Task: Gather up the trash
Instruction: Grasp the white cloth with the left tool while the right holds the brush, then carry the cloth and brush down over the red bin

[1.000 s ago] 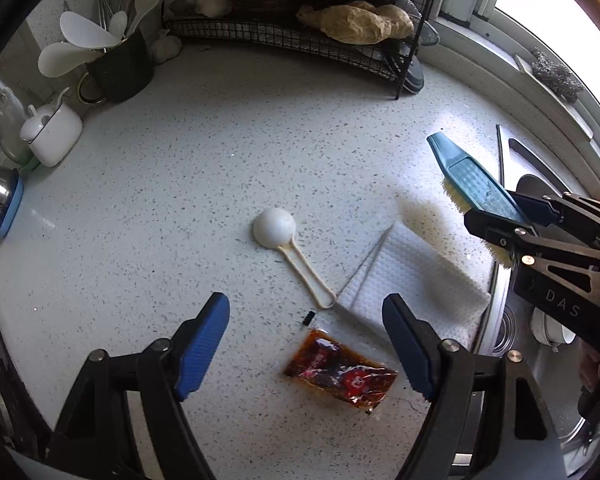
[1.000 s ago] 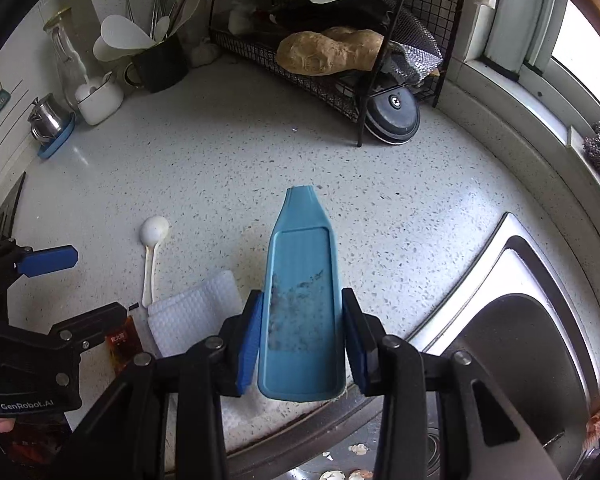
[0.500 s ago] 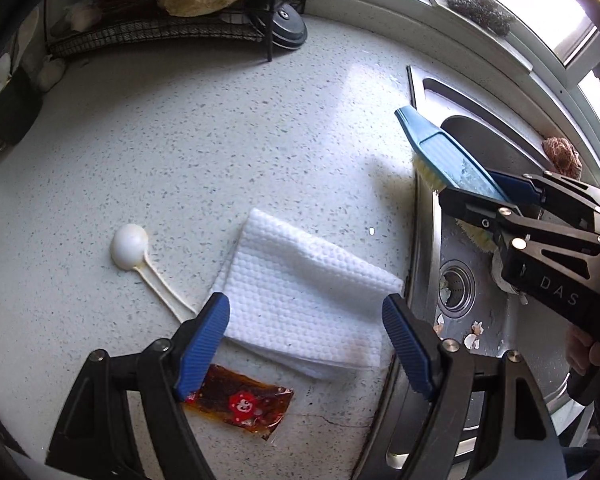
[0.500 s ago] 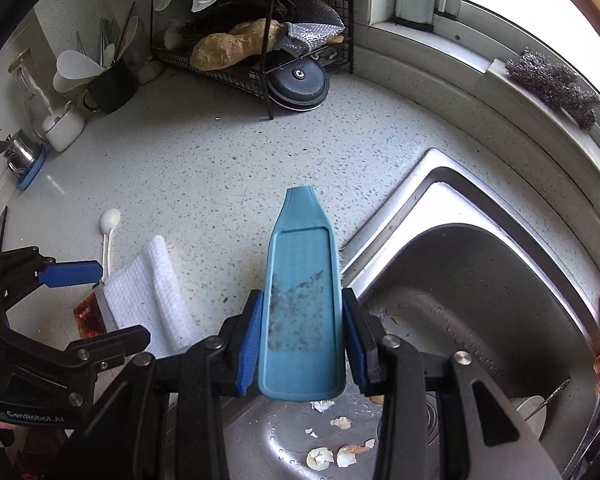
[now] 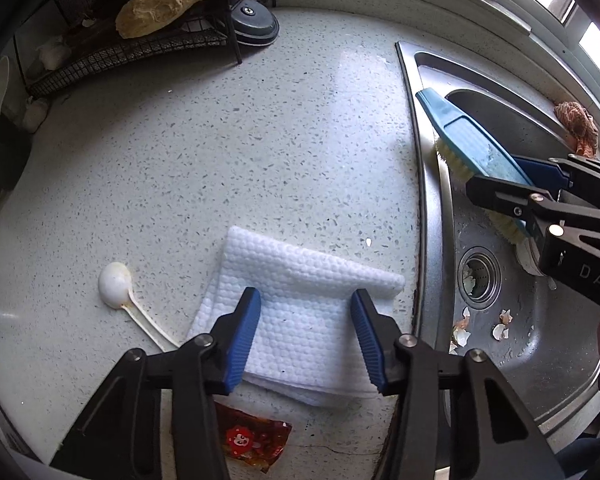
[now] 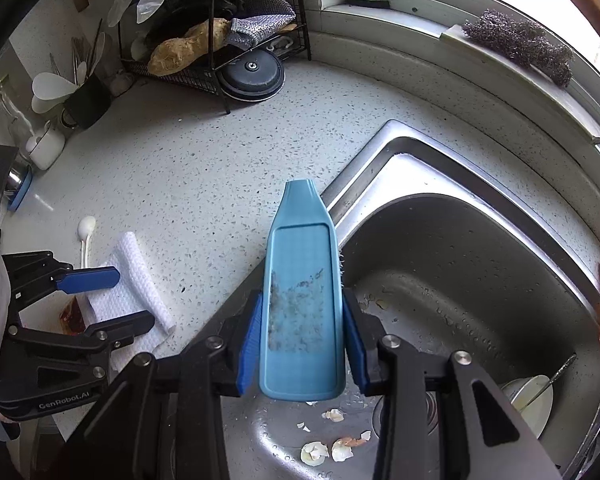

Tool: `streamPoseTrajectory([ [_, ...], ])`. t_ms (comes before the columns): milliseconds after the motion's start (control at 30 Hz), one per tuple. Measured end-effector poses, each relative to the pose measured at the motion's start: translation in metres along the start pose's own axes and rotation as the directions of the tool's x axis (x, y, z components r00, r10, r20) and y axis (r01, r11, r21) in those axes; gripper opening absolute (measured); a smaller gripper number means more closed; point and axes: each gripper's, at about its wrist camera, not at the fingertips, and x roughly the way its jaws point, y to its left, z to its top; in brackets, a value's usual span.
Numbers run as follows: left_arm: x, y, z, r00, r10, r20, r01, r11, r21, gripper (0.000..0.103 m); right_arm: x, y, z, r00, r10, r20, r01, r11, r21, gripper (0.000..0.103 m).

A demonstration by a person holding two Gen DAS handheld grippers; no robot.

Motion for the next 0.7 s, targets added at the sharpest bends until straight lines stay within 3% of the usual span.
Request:
streamPoseTrajectory([
  [67, -0.002, 0.004, -0.002, 1.0, -0.003, 0.015, 0.004, 1.0, -0.024, 0.013, 0.001, 0.001, 0.001, 1.0, 0.002, 0.0, -0.002, 1.0, -0.007, 0.035],
  [167, -0.005, 0.007, -0.005, 0.999, -0.028, 0.02, 0.029, 0.998, -0.062, 0.006, 0.002, 0.006, 0.0, 1.0, 0.011, -0.002, -0.011, 1.0, -0.016, 0.036],
  [433, -0.046, 0.022, -0.03, 0.992, 0.014, 0.124, 0.001, 0.993, -0.119, 0.005, -0.014, 0.026, 0.001, 0.999, 0.041, 0.026, -0.039, 0.997, -0.063, 0.036],
  [700, -0.096, 0.046, -0.072, 0.975, 0.089, 0.205, -0.042, 0.974, -0.224, 0.005, -0.037, 0.073, -0.006, 0.993, 0.101, 0.059, -0.091, 0.985, -0.147, 0.036],
])
